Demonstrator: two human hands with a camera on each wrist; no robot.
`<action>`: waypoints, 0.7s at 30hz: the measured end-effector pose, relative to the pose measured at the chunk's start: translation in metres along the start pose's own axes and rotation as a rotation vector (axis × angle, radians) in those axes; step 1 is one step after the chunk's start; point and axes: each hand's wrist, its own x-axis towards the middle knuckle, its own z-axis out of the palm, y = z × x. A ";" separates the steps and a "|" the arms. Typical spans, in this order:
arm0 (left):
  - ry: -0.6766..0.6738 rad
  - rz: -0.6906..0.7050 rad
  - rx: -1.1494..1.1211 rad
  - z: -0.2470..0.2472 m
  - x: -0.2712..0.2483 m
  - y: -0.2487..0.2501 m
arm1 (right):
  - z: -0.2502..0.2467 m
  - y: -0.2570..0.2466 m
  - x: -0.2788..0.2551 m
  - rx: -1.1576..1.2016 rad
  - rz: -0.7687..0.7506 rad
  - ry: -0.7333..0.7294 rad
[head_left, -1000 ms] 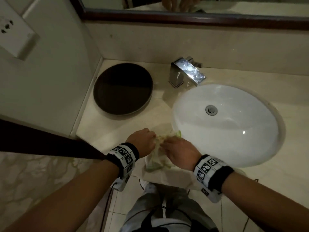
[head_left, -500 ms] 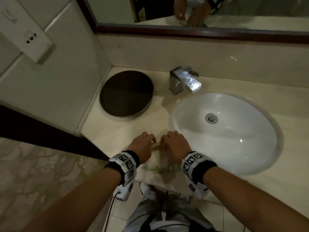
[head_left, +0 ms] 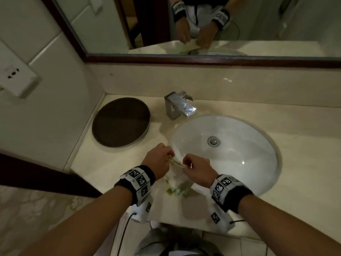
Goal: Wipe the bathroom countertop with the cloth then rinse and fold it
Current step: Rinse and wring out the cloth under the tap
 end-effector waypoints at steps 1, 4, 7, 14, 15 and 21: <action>0.021 0.008 -0.026 -0.002 0.005 0.001 | -0.006 -0.001 0.001 0.036 0.007 0.023; 0.074 0.026 -0.078 -0.007 0.015 0.004 | -0.023 -0.005 0.009 0.095 -0.027 0.093; 0.103 0.035 -0.071 -0.012 0.024 0.005 | -0.041 -0.011 0.021 0.069 -0.035 0.109; 0.113 -0.006 -0.174 -0.021 0.061 -0.006 | -0.093 -0.022 0.063 0.081 0.051 0.264; 0.101 -0.015 -0.185 -0.022 0.065 -0.007 | -0.100 -0.023 0.070 0.100 0.098 0.311; 0.066 0.010 -0.256 -0.023 0.089 -0.011 | -0.123 -0.032 0.114 -0.164 0.286 0.327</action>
